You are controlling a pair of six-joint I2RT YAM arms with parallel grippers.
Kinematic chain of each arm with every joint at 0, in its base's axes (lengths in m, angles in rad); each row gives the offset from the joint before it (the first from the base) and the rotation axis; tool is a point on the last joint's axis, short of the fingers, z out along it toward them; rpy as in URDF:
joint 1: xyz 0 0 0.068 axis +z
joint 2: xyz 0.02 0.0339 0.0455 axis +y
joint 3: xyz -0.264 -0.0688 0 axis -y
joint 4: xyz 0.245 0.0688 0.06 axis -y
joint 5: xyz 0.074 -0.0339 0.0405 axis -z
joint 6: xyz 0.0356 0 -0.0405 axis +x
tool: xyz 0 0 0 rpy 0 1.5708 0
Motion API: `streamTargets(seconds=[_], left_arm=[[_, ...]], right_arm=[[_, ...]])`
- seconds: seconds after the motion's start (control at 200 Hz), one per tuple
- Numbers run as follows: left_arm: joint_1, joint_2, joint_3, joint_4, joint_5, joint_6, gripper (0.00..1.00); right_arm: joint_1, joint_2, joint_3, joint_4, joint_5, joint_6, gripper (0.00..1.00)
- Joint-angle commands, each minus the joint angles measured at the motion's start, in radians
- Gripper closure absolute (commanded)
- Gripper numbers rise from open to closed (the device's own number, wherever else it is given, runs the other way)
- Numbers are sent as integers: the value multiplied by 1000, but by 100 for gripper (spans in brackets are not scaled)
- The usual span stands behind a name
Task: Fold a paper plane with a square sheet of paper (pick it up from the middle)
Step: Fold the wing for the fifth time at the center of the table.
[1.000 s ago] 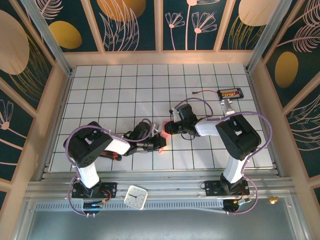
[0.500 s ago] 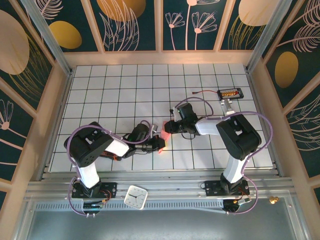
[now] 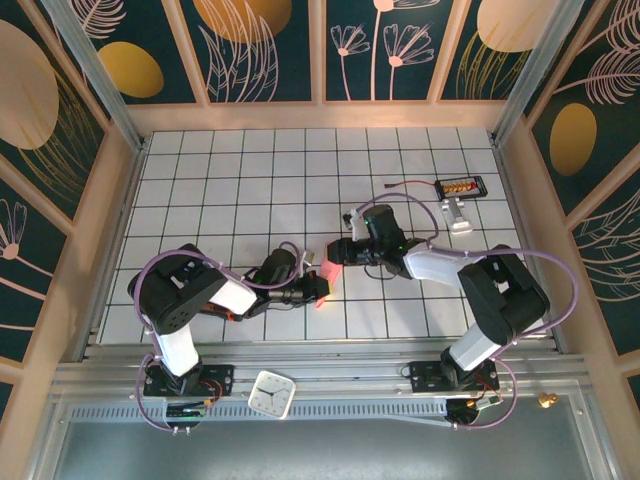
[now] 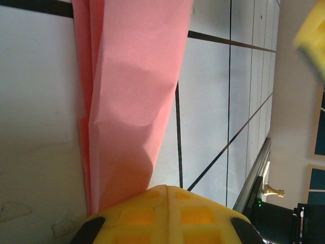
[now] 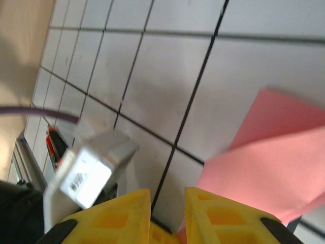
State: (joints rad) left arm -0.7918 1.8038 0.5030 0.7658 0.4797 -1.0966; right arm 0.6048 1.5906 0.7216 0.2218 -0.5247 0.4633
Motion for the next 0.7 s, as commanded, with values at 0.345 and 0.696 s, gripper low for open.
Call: streamTargets(seconds=[0.345,0.696], left_arm=[[0,36,-17,-161,-3,22,100],[1,68,-15,-202,5,52,100]], right_arm=[[8,159,-12,81,-35,53,80],[-119,221,13,13,-5,-9,83]])
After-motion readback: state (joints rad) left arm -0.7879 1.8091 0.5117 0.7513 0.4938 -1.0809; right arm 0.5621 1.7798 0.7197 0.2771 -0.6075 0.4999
